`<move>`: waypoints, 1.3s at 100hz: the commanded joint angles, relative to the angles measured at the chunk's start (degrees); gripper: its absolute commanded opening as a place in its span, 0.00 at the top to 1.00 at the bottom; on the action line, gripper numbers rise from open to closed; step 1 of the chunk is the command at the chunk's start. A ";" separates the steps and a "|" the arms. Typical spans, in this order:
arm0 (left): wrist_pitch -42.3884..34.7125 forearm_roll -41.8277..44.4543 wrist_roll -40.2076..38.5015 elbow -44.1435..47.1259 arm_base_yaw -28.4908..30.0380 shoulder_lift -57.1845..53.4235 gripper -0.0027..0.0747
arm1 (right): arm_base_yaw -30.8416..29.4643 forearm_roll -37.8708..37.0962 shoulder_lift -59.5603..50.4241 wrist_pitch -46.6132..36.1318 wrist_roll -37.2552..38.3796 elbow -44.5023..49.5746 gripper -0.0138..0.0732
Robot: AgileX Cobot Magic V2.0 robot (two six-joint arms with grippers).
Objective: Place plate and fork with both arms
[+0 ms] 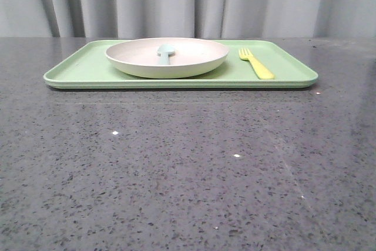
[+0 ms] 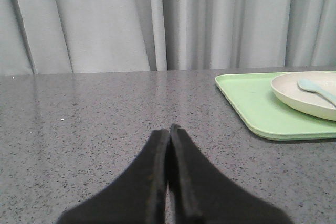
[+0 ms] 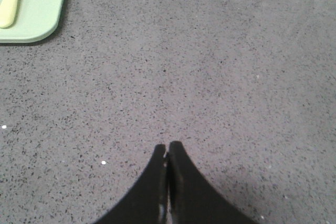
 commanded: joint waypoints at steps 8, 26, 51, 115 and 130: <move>-4.85 -0.11 -0.40 0.81 -0.43 -1.63 0.99 | -0.30 -1.00 -3.08 -13.20 -1.45 3.27 0.98; -4.85 -0.11 -0.40 0.81 -0.43 -1.63 0.99 | -2.53 2.12 -10.02 -25.18 -6.21 10.00 0.98; -4.85 -0.11 -0.40 0.81 -0.43 -1.63 0.99 | -9.47 13.76 -16.38 -30.01 -21.33 15.44 0.98; -4.85 -0.11 -0.40 0.81 -0.43 -1.63 0.99 | -10.08 16.51 -18.31 -54.14 -23.66 32.69 0.98; -4.85 -0.11 -0.40 0.81 -0.43 -1.63 0.99 | -10.08 16.51 -20.74 -54.80 -23.23 34.15 0.98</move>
